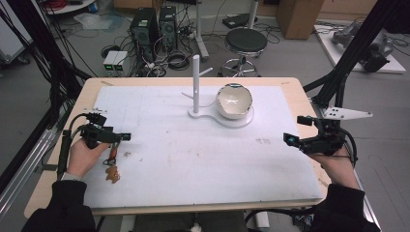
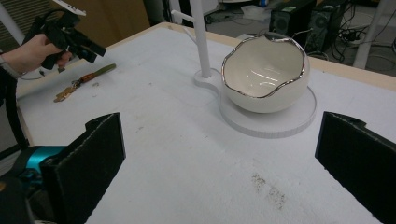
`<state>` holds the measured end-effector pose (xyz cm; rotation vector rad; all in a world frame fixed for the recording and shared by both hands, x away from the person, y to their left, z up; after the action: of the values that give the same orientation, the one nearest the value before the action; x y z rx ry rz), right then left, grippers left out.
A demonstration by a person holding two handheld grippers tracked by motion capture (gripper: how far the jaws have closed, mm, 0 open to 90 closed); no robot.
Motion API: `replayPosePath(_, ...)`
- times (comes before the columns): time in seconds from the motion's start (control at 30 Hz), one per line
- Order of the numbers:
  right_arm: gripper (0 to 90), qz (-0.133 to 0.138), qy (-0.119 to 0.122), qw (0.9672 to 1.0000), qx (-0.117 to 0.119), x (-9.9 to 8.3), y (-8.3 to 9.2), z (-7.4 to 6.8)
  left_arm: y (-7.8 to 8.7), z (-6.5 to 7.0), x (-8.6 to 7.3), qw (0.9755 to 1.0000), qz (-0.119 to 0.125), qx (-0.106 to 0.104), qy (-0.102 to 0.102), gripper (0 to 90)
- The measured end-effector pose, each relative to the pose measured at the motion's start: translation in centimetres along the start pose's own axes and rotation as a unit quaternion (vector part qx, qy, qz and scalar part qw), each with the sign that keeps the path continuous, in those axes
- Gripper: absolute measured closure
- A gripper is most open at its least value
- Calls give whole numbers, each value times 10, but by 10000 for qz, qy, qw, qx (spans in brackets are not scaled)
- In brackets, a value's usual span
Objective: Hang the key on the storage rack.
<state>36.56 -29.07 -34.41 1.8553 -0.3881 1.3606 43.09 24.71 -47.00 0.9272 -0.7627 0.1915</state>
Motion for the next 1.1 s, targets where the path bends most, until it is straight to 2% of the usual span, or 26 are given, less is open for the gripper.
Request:
replayPosePath(0.07,10,10,12,10000,-7,0,0,1,-2,-1,-2,10000,-86,-20,15,19)
replayPosePath(0.17,10,33,-29,10000,-16,0,2,1,-11,-4,-10,9991,-411,-32,27,19)
replayPosePath(0.23,10,27,-36,10000,-14,0,2,1,-15,-6,-12,9987,-500,-36,67,19)
replayPosePath(0.4,10,9,-46,10000,-5,-2,1,1,-20,-7,-9,9993,-343,5,116,18)
replayPosePath(0.5,10,-9,-49,10000,-5,-2,1,1,-21,-7,-9,9993,-359,53,71,19)
replayPosePath(0.63,10,-21,-26,10000,-9,-3,0,1,-23,-7,-11,9985,-450,321,-55,25)
replayPosePath(0.67,10,-18,-25,10000,-8,-3,-1,1,-23,-7,-11,9982,-443,388,-57,66)
replayPosePath(0.7,10,-30,-52,10000,-2,-4,-1,1,-23,-9,-12,9973,-483,543,-76,160)
replayPosePath(0.73,10,-31,-49,10000,8,-4,-1,0,-23,-9,-12,9973,-483,543,-76,262)
replayPosePath(0.77,10,-27,-50,10000,0,-4,-1,0,-22,-12,-12,9960,-500,733,-87,308)
replayPosePath(0.87,10,-25,-47,10000,-2,-4,-1,0,-19,-16,-10,9962,-403,723,258,386)
replayPosePath(0.9,10,-38,-42,10000,-1,-4,-2,1,-19,-16,-10,9962,-403,723,258,430)
replayPosePath(0.97,10,-50,-46,10000,-1,-5,-3,1,-16,-20,-10,9957,-146,769,495,503)
replayPosePath(1.03,10,-76,-76,9999,1,-5,-3,1,-15,-22,-11,9959,-122,751,495,557)
replayPosePath(1.1,10,-97,-76,9999,-2,-6,-6,2,-14,-26,-12,9938,-79,1026,419,641)
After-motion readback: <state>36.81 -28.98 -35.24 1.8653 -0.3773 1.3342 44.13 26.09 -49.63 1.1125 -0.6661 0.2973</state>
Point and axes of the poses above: each handheld gripper's, and its own axes: y roughly backward along the jaws, x roughly out of its top, z roughly to its right, the point moved 9 cm from there along -y, roughly forward along the jaws, and after that the axes turned 6 degrees about -x, right-handed, at the moved point
